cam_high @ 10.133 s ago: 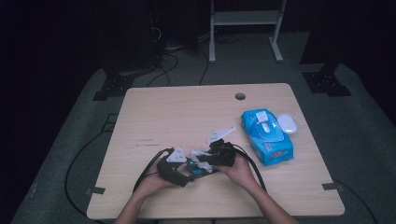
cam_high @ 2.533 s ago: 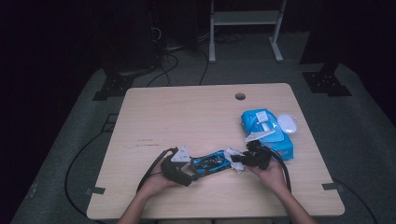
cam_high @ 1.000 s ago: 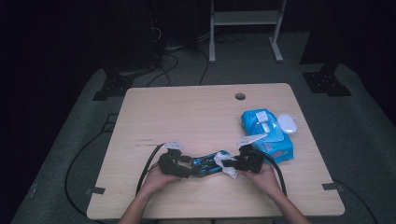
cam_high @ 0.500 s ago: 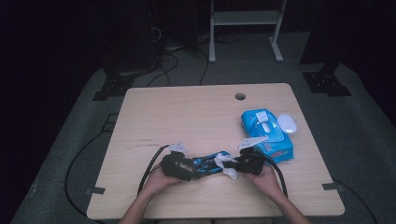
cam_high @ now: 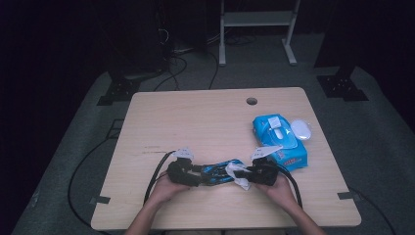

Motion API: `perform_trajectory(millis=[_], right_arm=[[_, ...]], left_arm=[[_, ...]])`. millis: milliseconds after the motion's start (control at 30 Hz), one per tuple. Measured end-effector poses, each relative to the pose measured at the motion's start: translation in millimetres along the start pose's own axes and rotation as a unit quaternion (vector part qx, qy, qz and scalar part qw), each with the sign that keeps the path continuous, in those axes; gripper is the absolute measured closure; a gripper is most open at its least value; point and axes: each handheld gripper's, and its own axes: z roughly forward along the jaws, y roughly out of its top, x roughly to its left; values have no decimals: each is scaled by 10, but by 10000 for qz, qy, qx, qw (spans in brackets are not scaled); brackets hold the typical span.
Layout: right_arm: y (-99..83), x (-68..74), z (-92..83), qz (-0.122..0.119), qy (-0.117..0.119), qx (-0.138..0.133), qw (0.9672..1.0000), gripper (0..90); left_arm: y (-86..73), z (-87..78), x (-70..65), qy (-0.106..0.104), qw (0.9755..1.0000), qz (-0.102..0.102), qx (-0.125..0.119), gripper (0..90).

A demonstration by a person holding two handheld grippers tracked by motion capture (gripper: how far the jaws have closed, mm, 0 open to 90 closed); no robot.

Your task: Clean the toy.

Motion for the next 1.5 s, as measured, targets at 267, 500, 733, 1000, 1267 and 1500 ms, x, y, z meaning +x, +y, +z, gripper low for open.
perform_trajectory(millis=[267, 500, 733, 1000, 1267, 1500], right_arm=[[-29, 22, -14, -73, -16, -40, 10000, 846], [-42, 48, -20, -153, -50, -44, 9999, 850], [-59, 61, -34, -149, -30, -51, 9999, 850], [-49, 35, -99, -30, 26, 75, 10000, 844], [-10, -142, -289, 228, -201, -174, 9994, 834], [8, -254, -254, 416, -58, -43, 9991, 678]], left_arm=[[-2, 35, -32, 64, 10000, 15, 19, 358], [0, 34, -38, 62, 10000, 45, 19, 379], [-2, 16, -90, 162, 9996, 240, -6, 411], [-12, -20, -169, 404, 9977, 537, -98, 500], [-17, -24, -234, 586, 9947, 834, -101, 519], [-26, -35, -320, 791, 9904, 1132, -76, 527]])
